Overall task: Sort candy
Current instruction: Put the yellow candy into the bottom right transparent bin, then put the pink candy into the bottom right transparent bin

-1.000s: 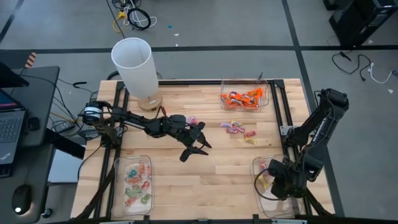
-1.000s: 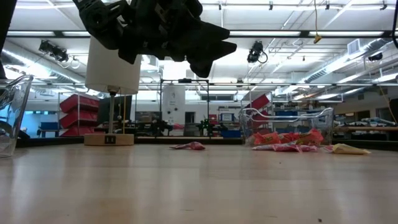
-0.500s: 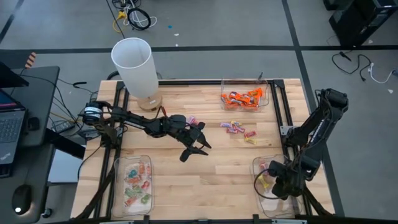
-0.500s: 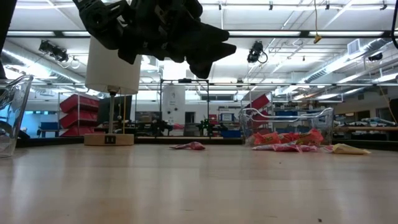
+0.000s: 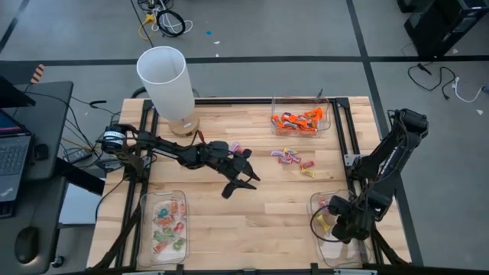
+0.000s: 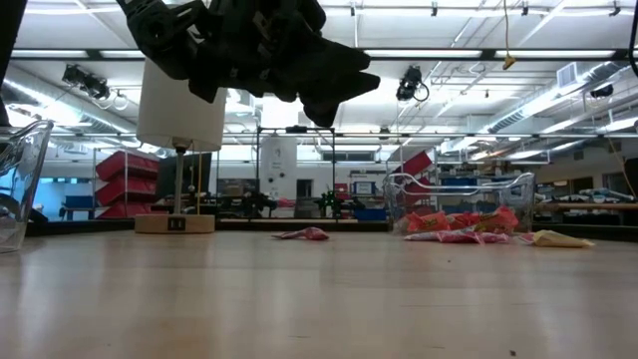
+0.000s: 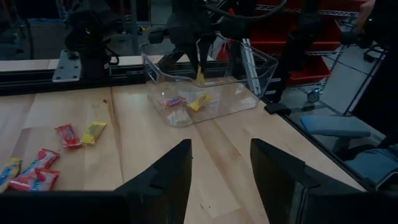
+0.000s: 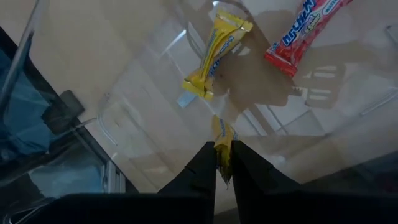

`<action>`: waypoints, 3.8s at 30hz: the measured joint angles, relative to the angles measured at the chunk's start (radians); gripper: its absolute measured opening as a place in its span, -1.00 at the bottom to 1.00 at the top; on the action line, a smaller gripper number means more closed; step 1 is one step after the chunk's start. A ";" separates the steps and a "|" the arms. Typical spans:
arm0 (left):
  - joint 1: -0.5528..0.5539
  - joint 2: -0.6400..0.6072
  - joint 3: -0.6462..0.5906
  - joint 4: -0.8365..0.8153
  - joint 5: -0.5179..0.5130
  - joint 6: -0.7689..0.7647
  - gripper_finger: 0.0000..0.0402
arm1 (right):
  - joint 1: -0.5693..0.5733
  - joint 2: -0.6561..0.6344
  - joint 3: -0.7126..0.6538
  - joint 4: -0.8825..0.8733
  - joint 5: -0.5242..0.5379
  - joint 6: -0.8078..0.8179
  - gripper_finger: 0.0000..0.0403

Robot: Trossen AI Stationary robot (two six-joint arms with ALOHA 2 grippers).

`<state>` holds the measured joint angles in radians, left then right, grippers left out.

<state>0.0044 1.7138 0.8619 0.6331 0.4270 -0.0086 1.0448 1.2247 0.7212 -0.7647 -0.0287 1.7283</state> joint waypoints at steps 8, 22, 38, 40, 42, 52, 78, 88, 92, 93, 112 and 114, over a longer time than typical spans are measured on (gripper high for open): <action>0.000 0.000 0.000 0.000 -0.011 -0.003 -0.17 | -0.002 0.000 0.000 -0.006 0.003 0.023 -0.75; 0.000 0.000 0.000 0.000 -0.033 -0.055 -0.17 | -0.018 -0.012 0.067 -0.034 -0.010 0.051 -0.38; 0.004 0.001 0.000 -0.115 -0.380 -0.187 -0.17 | -0.107 -0.015 0.292 -0.184 0.235 -0.213 -0.39; 0.004 0.001 0.000 -0.155 -0.451 -0.187 -0.17 | -0.129 -0.015 0.330 -0.185 0.275 -0.283 -0.39; 0.005 0.001 0.000 -0.201 -0.521 -0.205 -0.17 | -0.148 -0.015 0.371 -0.194 0.310 -0.349 -0.39; 0.072 0.001 0.000 -0.529 -0.638 -0.390 -0.17 | -0.260 -0.015 0.523 -0.259 0.403 -0.663 -0.39; 0.172 0.106 0.192 -1.019 -0.828 -0.476 -0.17 | -0.387 -0.015 0.549 -0.270 0.368 -0.887 -0.39; 0.173 0.136 0.192 -1.002 -0.837 -0.497 -0.16 | -0.387 -0.015 0.549 -0.272 0.372 -0.887 -0.39; 0.169 0.138 0.192 -0.986 -0.822 -0.490 -0.16 | -0.387 -0.015 0.549 -0.273 0.373 -0.883 -0.39; 0.168 0.138 0.192 -0.984 -0.820 -0.485 -0.16 | -0.387 -0.015 0.549 -0.273 0.374 -0.883 -0.39; 0.124 0.148 0.257 -0.984 -0.755 -0.419 0.04 | -0.401 -0.015 0.549 -0.287 0.398 -0.883 -0.39; 0.125 0.162 0.257 -0.968 -0.755 -0.431 0.07 | -0.407 -0.015 0.549 -0.287 0.398 -0.886 -0.39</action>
<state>0.1289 1.8761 1.1194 -0.3349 -0.3283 -0.4400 0.6381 1.2098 1.2697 -1.0513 0.3695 0.8428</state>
